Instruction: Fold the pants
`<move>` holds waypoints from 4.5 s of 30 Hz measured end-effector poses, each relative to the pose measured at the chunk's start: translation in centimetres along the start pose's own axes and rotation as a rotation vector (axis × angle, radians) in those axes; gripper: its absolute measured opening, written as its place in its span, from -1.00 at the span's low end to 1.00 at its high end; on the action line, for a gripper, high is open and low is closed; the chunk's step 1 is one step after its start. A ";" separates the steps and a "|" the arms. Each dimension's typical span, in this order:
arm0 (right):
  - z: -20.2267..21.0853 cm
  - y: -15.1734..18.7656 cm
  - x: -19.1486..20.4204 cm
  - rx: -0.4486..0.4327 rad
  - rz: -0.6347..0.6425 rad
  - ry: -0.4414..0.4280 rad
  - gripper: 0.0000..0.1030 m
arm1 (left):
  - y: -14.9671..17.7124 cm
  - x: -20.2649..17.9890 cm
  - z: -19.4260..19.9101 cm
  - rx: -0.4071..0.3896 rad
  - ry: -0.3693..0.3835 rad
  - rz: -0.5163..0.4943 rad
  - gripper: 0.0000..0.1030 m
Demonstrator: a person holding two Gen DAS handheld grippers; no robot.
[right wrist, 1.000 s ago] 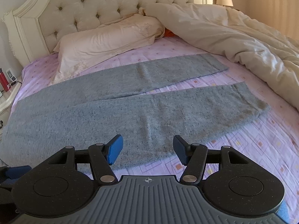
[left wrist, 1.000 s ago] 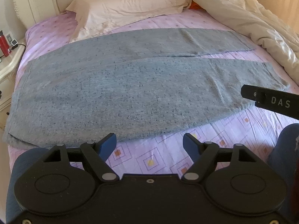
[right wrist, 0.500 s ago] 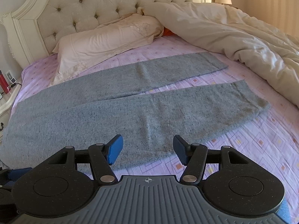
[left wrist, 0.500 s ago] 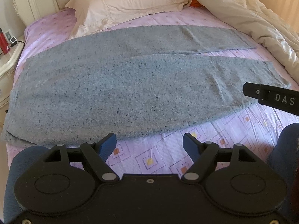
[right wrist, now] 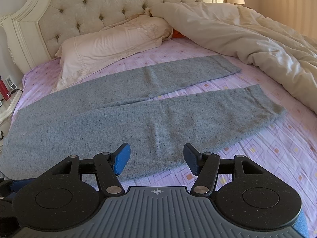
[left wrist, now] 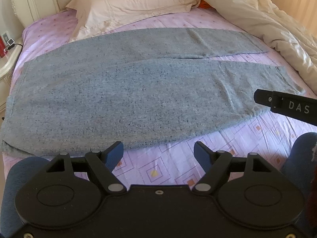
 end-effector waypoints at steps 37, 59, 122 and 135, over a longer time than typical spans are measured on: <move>-0.2 0.1 0.1 0.004 -0.008 -0.006 0.13 | -0.2 0.3 -0.4 0.006 0.018 0.024 0.51; -0.3 0.2 0.3 0.004 -0.010 -0.008 0.13 | -0.3 0.5 -0.5 0.013 0.020 0.034 0.51; -34.7 -27.2 -6.8 0.383 -0.289 0.374 -0.07 | -17.4 10.5 -17.4 -0.065 -0.156 0.216 0.47; -30.1 -23.6 -7.4 0.389 -0.193 0.246 -0.82 | -19.1 11.4 -16.2 -0.053 -0.099 0.242 0.47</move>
Point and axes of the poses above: each gripper's, at about its wrist camera, not at the fingertips, and z roughly against the way its jaws point, x to its left, y to its underside, the point moved 4 cm from there along -z, roughly the way its jaws point, and after that the axes turned 3 degrees about x, right-handed, at the moved point
